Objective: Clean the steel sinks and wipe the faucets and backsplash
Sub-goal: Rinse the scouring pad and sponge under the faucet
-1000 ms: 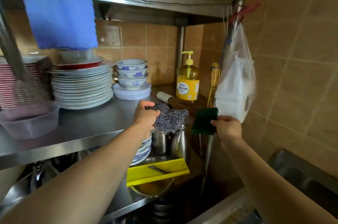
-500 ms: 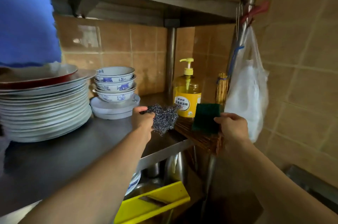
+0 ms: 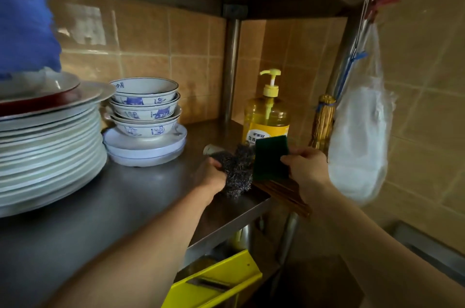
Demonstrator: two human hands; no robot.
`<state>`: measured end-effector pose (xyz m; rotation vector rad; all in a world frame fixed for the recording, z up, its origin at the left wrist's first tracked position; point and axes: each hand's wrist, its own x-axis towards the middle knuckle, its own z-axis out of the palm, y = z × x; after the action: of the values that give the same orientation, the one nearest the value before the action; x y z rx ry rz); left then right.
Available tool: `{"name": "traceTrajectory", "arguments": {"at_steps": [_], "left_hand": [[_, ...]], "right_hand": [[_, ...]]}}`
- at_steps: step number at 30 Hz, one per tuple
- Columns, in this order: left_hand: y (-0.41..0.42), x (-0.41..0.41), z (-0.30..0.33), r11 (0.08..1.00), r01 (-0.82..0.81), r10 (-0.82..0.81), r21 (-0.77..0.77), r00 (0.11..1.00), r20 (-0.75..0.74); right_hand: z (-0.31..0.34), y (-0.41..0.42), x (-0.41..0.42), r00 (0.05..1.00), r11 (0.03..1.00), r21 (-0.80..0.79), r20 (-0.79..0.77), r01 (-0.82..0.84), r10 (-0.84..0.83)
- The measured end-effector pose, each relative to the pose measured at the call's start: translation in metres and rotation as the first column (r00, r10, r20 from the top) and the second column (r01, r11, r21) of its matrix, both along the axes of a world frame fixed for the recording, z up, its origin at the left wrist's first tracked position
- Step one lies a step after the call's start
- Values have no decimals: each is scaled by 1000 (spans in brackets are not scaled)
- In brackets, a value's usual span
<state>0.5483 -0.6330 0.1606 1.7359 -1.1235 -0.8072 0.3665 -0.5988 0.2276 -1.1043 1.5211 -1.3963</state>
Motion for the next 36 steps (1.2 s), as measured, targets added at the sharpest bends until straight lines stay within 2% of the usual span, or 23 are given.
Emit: {"name": "traceTrajectory", "arguments": {"at_steps": [3, 9, 13, 20, 23, 27, 29, 36], "left_hand": [[-1, 8, 3, 995, 80, -82, 55, 996, 35], [0, 31, 8, 995, 93, -94, 29, 995, 43], [-1, 41, 9, 996, 88, -89, 9, 993, 80], [4, 49, 13, 999, 15, -11, -37, 994, 111], [10, 51, 13, 999, 42, -41, -8, 992, 120], [17, 50, 13, 996, 83, -85, 20, 990, 115], [21, 49, 14, 995, 98, -101, 26, 989, 111], [30, 46, 18, 994, 107, -108, 9, 989, 104]], "right_hand": [[-1, -8, 15, 996, 1000, -16, -84, 5, -6], [4, -30, 50, 977, 1000, -17, -214, -2, -2], [6, -38, 73, 928, 997, -66, -373, -43, 15], [-7, -33, 91, 652, 969, -110, -756, -220, 62], [-12, -31, 92, 528, 964, -122, -849, -236, 22], [-12, -27, 88, 460, 958, -142, -888, -247, -13], [-11, -25, 85, 453, 958, -148, -891, -244, -22], [-11, -7, 76, 551, 955, -171, -834, -243, -9]]}}
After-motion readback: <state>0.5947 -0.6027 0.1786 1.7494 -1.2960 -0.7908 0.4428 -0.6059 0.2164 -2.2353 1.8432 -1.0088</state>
